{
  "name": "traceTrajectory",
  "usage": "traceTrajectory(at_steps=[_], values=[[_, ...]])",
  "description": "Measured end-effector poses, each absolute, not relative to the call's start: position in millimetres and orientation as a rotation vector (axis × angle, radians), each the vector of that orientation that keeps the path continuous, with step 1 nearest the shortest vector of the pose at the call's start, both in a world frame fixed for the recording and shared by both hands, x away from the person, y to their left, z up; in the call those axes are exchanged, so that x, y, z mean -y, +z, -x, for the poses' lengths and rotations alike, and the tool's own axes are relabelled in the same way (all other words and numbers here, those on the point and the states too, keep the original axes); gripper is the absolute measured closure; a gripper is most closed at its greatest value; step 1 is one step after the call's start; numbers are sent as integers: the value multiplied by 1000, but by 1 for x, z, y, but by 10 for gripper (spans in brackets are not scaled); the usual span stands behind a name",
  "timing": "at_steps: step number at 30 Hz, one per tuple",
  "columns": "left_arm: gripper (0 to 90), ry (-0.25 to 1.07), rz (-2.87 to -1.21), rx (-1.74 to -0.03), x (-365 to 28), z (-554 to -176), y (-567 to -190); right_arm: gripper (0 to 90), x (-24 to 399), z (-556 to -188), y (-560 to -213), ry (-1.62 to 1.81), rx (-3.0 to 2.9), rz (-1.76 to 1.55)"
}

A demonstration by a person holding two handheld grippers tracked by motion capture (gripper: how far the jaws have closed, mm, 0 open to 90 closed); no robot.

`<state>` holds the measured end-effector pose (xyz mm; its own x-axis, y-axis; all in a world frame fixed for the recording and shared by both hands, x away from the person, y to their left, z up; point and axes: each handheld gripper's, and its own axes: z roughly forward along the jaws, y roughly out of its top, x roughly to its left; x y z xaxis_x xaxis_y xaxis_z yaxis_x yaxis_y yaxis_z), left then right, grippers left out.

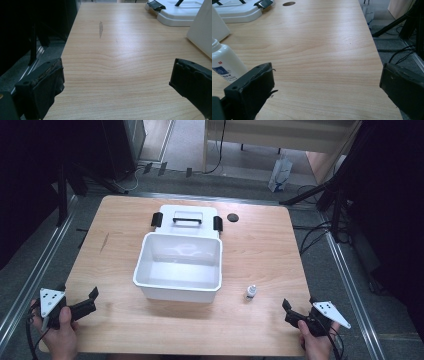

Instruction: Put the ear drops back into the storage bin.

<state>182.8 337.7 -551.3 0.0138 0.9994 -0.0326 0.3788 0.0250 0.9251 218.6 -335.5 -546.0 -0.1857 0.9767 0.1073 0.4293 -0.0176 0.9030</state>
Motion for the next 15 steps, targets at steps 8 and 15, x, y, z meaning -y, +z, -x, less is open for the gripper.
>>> traceTrajectory(at_steps=[8, 15], values=[[0, 956, -1482, -1504, -338, -184, -551, 0, 334, -220, -546, 1151, -1678, -1488], [0, 968, -1488, -1501, -337, -185, -551, 1, 334, -227, -544, 1070, -1783, -1510]])
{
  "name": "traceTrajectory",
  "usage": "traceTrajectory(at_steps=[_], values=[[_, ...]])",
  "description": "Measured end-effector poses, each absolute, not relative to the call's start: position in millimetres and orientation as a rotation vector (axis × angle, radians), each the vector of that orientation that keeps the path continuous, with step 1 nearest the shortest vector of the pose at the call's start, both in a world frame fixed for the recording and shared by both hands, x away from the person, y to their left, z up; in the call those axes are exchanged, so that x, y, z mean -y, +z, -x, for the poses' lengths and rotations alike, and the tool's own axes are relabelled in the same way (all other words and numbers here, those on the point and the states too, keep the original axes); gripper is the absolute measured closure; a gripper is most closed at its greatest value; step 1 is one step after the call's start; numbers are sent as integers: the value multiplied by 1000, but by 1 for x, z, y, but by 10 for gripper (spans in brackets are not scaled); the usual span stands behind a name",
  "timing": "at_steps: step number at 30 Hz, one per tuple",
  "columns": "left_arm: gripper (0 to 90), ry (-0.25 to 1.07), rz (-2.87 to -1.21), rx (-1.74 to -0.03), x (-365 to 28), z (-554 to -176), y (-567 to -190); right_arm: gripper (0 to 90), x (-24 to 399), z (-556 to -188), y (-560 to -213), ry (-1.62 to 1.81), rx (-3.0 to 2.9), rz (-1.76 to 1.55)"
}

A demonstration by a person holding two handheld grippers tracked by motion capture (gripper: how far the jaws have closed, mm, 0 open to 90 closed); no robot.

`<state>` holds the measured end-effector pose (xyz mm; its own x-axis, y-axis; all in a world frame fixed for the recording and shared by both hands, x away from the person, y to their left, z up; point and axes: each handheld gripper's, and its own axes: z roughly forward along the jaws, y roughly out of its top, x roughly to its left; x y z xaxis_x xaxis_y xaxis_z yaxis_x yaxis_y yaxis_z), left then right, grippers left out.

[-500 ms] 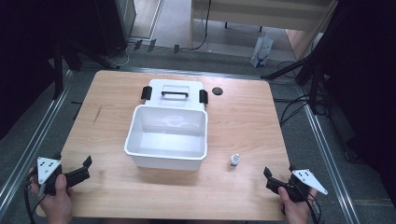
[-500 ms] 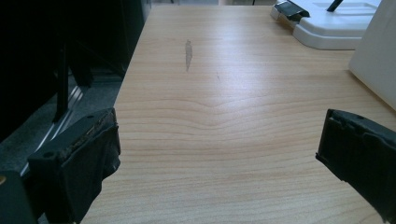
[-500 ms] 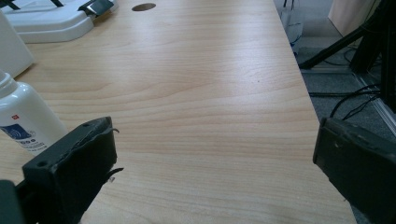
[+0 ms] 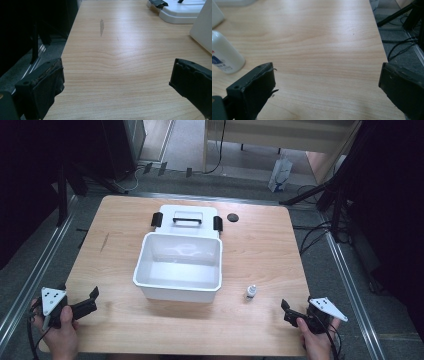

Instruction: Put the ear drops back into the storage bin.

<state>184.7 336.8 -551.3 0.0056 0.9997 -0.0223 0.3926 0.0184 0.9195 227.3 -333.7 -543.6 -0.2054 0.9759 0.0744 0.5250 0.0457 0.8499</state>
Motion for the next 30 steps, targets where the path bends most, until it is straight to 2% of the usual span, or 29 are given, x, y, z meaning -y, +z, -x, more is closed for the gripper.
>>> traceTrajectory(at_steps=[9, 16, 21, 30], values=[[0, 966, -1489, -1502, -337, -185, -551, 1, 321, -237, -531, 848, -2064, -1411], [0, 960, -1484, -1504, -337, -185, -551, 3, 308, -251, -506, 677, -2246, -1333], [0, 962, -1485, -1503, -337, -185, -551, 47, 296, -262, -495, 547, -2367, -1276], [0, 968, -1491, -1505, -336, -186, -551, 68, 263, -284, -479, 307, -2597, -1167]])
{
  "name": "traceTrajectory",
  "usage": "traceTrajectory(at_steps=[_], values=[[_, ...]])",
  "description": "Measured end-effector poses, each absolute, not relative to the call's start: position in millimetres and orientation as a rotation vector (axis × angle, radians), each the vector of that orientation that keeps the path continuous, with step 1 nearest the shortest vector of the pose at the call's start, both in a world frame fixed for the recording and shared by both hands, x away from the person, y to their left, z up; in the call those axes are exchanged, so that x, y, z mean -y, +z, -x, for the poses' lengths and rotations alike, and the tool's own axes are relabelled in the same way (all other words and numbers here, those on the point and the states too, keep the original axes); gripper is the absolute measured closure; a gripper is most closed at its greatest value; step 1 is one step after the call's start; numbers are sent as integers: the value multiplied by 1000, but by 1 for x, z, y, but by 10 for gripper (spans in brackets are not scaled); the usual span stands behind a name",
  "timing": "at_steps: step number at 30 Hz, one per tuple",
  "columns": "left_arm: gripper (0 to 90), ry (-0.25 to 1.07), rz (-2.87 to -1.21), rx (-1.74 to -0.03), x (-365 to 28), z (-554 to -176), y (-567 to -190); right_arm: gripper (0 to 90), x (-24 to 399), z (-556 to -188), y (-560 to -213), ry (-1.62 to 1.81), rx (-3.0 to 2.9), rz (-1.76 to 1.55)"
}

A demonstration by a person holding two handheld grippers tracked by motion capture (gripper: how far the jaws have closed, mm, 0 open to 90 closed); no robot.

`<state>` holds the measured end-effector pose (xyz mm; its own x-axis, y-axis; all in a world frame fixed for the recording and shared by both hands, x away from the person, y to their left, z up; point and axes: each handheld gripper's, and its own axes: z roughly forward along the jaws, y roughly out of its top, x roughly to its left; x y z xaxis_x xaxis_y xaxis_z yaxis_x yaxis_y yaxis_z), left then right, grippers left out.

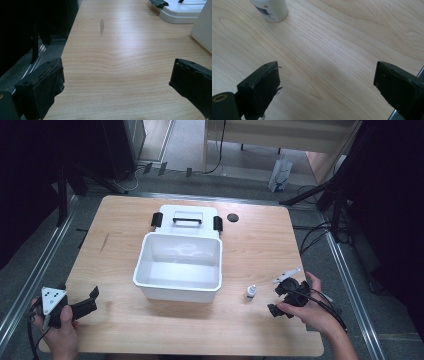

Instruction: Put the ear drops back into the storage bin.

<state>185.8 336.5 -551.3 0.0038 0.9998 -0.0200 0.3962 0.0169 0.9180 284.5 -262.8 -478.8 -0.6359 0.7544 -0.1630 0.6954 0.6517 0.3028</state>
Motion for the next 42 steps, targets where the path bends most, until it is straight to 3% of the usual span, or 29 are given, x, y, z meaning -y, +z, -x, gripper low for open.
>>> traceTrajectory(at_steps=[6, 23, 28, 36, 42], values=[[0, 972, -1500, -1504, -336, -186, -551, 121, 245, -297, -471, 195, -2679, -1119], [0, 974, -1504, -1504, -335, -187, -551, 135, 209, -314, -462, 41, -2786, -1071], [0, 973, -1501, -1506, -335, -187, -551, 215, 198, -317, -458, 44, -2785, -1084], [0, 971, -1502, -1506, -335, -187, -551, 446, 186, -324, -455, 101, -2853, -1093], [0, 970, -1502, -1506, -335, -187, -551, 550, 179, -327, -455, 137, -2883, -1114]])
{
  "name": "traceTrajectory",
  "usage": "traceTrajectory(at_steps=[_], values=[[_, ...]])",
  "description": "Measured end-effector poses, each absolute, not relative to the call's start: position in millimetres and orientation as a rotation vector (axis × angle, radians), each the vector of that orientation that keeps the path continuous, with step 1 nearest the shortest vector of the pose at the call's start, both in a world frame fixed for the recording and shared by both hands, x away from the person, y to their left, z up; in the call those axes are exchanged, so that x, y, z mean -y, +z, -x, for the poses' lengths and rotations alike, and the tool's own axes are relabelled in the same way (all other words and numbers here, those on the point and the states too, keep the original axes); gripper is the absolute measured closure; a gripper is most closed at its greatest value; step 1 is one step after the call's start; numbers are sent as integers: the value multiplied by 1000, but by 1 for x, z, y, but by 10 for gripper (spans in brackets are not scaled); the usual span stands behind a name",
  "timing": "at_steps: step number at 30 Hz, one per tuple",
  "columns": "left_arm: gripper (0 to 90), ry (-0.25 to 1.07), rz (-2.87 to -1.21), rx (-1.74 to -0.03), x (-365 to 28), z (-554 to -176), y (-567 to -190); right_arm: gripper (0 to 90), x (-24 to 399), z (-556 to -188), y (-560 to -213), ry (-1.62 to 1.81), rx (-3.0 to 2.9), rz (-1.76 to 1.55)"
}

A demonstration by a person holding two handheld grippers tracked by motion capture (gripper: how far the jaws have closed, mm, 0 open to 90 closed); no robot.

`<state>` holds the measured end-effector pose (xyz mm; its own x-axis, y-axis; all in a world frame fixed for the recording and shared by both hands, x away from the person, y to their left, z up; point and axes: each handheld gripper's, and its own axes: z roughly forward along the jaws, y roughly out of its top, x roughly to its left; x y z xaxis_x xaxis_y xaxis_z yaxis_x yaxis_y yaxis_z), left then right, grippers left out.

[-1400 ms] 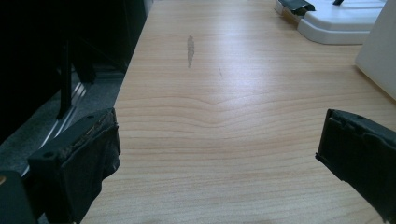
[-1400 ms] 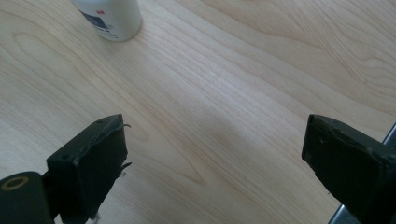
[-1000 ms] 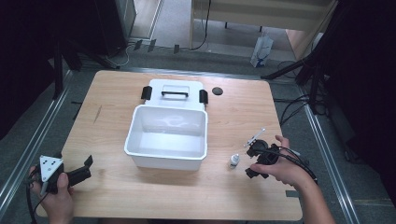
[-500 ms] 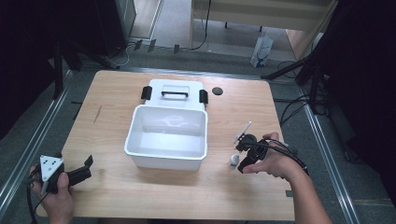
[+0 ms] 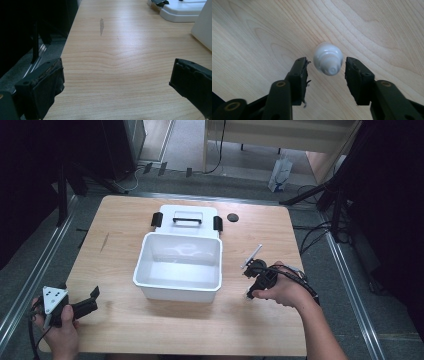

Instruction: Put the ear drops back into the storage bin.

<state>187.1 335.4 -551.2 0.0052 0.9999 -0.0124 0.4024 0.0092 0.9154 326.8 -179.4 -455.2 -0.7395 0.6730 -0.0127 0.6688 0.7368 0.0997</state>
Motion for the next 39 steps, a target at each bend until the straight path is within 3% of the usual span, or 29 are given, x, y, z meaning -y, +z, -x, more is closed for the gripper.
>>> traceTrajectory(at_steps=[5, 9, 11, 24, 39], values=[[0, 968, -1503, -1507, -336, -187, -551, 634, 177, -329, -456, 125, -2876, -1135], [0, 967, -1501, -1506, -336, -187, -551, 647, 178, -331, -456, 153, -2879, -1139], [0, 968, -1502, -1505, -335, -187, -551, 713, 178, -331, -454, 165, -2874, -1137], [0, 969, -1501, -1505, -335, -188, -551, 720, 172, -328, -446, 165, -2912, -1053], [0, 973, -1505, -1503, -335, -187, -551, 720, 167, -336, -396, 229, -2896, -1030]])
